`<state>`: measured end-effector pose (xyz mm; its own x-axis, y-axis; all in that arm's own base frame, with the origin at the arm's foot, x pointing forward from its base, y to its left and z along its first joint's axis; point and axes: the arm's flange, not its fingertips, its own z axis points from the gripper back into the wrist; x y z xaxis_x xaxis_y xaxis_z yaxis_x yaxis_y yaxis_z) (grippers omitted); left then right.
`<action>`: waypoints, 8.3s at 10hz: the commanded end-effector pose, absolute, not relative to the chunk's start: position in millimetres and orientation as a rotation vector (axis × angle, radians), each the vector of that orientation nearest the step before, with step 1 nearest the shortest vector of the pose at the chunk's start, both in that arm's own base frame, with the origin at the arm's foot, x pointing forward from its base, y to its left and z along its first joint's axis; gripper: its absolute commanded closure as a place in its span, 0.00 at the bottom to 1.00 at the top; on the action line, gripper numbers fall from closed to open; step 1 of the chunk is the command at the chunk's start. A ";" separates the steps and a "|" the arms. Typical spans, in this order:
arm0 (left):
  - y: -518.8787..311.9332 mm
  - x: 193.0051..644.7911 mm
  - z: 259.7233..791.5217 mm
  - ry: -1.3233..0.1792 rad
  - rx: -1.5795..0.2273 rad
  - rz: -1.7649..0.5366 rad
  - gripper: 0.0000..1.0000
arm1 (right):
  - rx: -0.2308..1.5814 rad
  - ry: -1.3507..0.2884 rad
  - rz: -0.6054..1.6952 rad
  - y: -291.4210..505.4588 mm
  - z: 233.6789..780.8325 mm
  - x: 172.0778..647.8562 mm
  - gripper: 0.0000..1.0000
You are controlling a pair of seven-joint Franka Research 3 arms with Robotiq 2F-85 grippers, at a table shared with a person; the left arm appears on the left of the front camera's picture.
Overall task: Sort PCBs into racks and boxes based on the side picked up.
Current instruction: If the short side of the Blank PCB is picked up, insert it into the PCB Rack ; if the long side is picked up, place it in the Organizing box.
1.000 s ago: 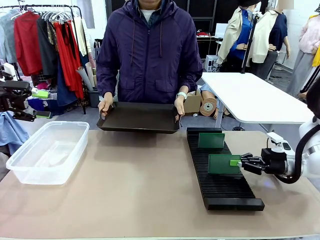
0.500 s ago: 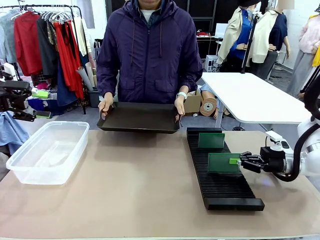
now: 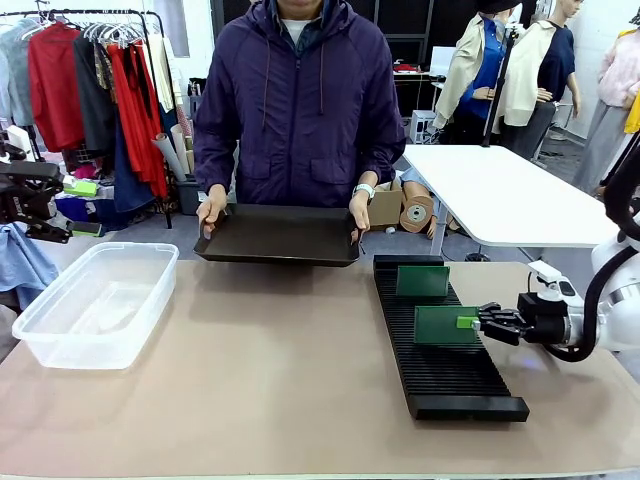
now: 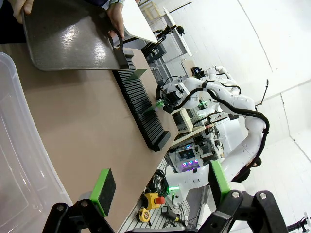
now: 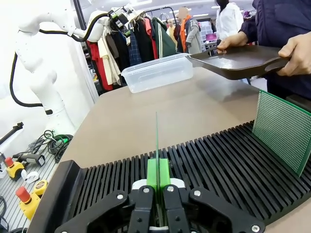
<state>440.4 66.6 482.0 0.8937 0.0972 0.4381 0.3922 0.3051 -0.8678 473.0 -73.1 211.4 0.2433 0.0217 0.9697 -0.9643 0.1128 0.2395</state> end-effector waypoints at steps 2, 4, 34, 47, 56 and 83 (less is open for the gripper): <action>66.7 439.8 483.7 -0.451 -1.259 -0.198 0.00 | 1.226 -1.008 0.967 -73.6 212.2 482.7 1.00; 66.7 439.8 483.7 -0.451 -1.259 -0.198 0.00 | 1.230 -0.995 0.975 -72.6 210.4 484.3 1.00; 66.7 439.8 483.7 -0.451 -1.259 -0.198 0.00 | 1.235 -1.017 0.971 -74.9 196.4 488.2 0.00; 66.7 439.8 483.7 -0.451 -1.259 -0.198 0.00 | 1.236 -1.014 0.969 -74.8 195.1 487.9 0.00; 66.7 439.8 483.7 -0.451 -1.259 -0.198 0.00 | 1.341 -0.984 0.848 -31.3 333.6 467.6 0.00; 66.7 439.8 483.7 -0.451 -1.259 -0.198 0.00 | 1.534 -0.258 0.149 -17.7 462.4 398.9 0.00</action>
